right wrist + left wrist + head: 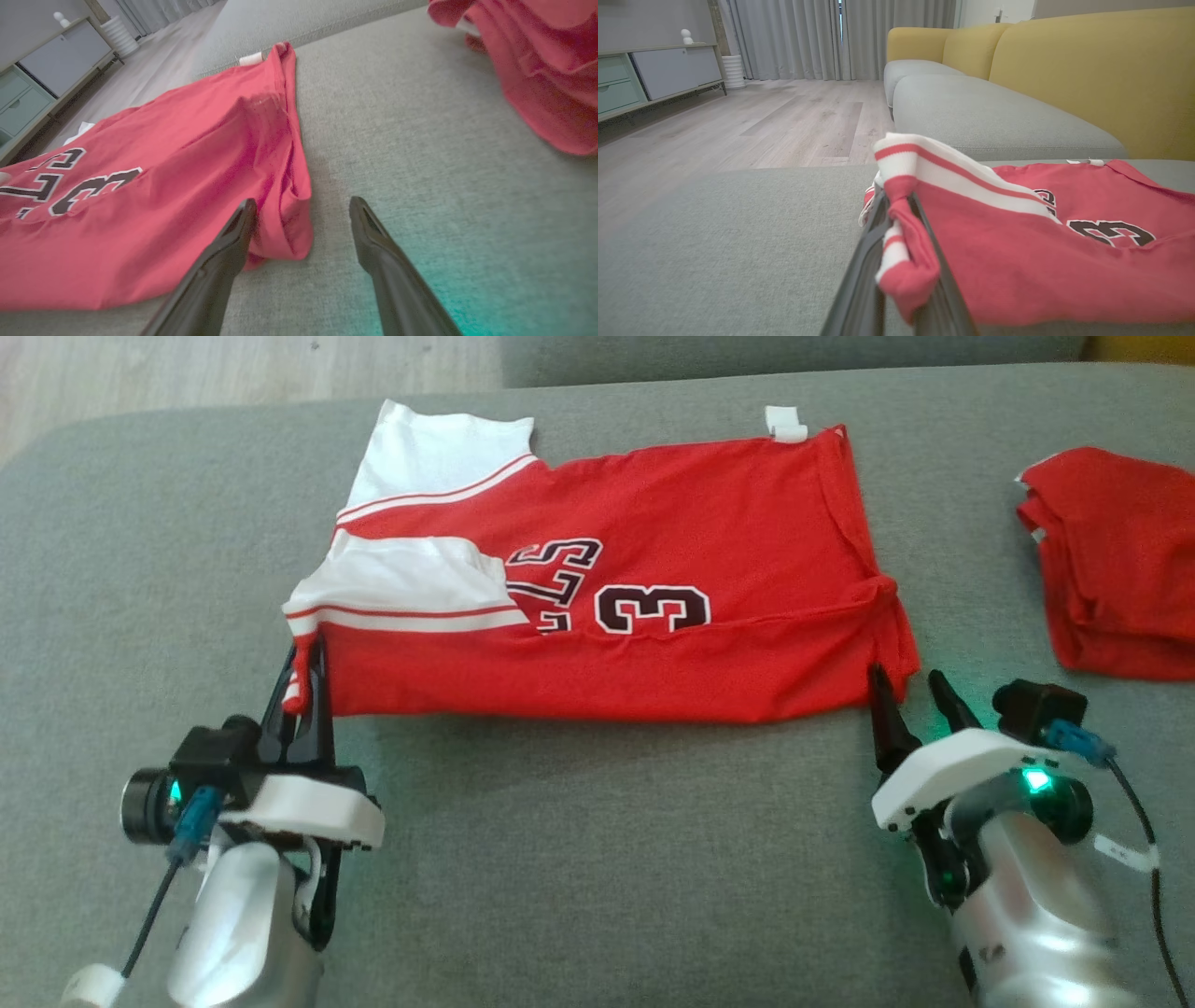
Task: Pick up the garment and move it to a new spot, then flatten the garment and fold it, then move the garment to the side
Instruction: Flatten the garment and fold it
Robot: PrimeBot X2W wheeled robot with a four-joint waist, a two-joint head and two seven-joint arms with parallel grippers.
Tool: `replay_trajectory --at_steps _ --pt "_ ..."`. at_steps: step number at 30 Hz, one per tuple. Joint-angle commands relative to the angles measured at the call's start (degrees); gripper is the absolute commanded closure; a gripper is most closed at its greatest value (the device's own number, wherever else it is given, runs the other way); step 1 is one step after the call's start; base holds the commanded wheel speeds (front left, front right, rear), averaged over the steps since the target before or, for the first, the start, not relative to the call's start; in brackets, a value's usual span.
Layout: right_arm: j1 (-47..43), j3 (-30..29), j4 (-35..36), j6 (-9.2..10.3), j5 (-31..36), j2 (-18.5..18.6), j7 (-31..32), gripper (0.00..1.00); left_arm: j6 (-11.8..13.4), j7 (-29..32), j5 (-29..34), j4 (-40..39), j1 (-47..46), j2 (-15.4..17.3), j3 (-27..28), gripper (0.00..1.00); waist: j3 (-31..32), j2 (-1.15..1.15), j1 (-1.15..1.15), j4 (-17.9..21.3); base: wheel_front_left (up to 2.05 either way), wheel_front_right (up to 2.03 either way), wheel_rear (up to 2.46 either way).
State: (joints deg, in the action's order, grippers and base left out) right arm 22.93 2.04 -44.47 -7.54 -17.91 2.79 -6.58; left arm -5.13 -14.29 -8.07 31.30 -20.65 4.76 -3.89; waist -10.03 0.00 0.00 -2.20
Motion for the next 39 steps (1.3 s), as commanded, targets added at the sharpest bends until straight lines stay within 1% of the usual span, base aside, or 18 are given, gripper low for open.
replay_trajectory --at_steps 1,8,9,10,12,14,16,18,21,28,33,39 --pt "3.35 1.59 -1.59 0.05 -0.92 0.09 -0.23 0.00 -0.27 -0.70 0.39 -2.90 -0.73 1.10 1.29 1.00 -0.30 0.00 0.00 -0.67 0.00 0.00 0.00" --pt "10.01 5.78 -13.81 0.05 -4.03 0.09 -1.74 0.00 -0.70 -0.70 0.77 -4.63 0.04 1.00 0.55 1.00 -0.99 0.00 0.00 -1.68 0.00 0.00 0.00" --pt "10.80 6.30 -15.33 0.05 -3.99 0.09 -2.09 0.43 -0.71 -0.70 0.80 -4.50 0.12 1.05 0.58 1.00 -0.98 0.00 0.00 -1.70 0.00 0.00 0.00" --pt "11.53 6.84 -16.66 0.05 -3.73 0.09 -2.72 1.00 -0.71 -0.70 0.79 -4.34 0.19 1.10 0.66 1.00 -0.92 0.00 0.00 -1.68 0.00 0.00 0.00" --pt "13.11 8.33 -19.53 0.05 -3.12 0.09 -4.67 1.00 -0.54 -0.70 0.82 -3.48 0.56 1.36 0.98 1.00 -0.46 0.00 0.00 -1.30 0.00 0.00 0.00" --pt "13.88 9.00 -20.67 0.05 -2.07 0.09 -6.01 1.00 -0.42 -0.70 0.79 -2.82 0.96 1.54 1.23 1.00 0.10 0.00 0.00 -0.78 0.00 0.00 0.00" --pt "14.53 9.51 -21.40 0.05 0.87 0.09 -7.18 1.00 -0.28 -0.71 0.78 -2.17 1.51 1.76 1.50 1.00 0.81 0.00 0.00 -0.10 0.00 0.00 0.00" --pt "14.68 8.56 -21.65 0.05 5.17 0.09 -7.93 1.00 -0.14 -0.71 0.73 -1.79 2.19 1.91 1.80 1.00 1.73 0.00 0.00 0.62 0.00 0.00 0.00" --pt "13.65 6.80 -20.95 0.05 6.83 0.09 -8.21 1.00 -0.11 -0.71 0.74 -1.27 3.02 1.96 1.89 1.00 2.73 0.00 0.00 1.17 0.00 0.00 0.00" --pt "7.26 1.31 -16.74 0.05 10.87 0.09 -8.40 1.00 0.16 -0.71 0.98 0.20 6.10 1.83 1.75 1.00 6.44 0.00 0.00 2.41 0.00 0.00 0.00" --pt "1.82 0.40 -12.72 0.05 12.09 0.09 -7.91 1.00 0.09 -0.71 0.93 0.06 9.57 1.44 1.13 1.00 9.23 0.00 0.00 2.75 0.00 0.00 0.00" --pt "-5.25 -0.43 -5.70 0.05 10.95 0.09 -3.74 1.00 -0.27 -0.71 0.73 -1.53 14.33 0.78 -0.53 1.00 10.91 0.00 0.00 2.70 0.00 0.00 0.00"
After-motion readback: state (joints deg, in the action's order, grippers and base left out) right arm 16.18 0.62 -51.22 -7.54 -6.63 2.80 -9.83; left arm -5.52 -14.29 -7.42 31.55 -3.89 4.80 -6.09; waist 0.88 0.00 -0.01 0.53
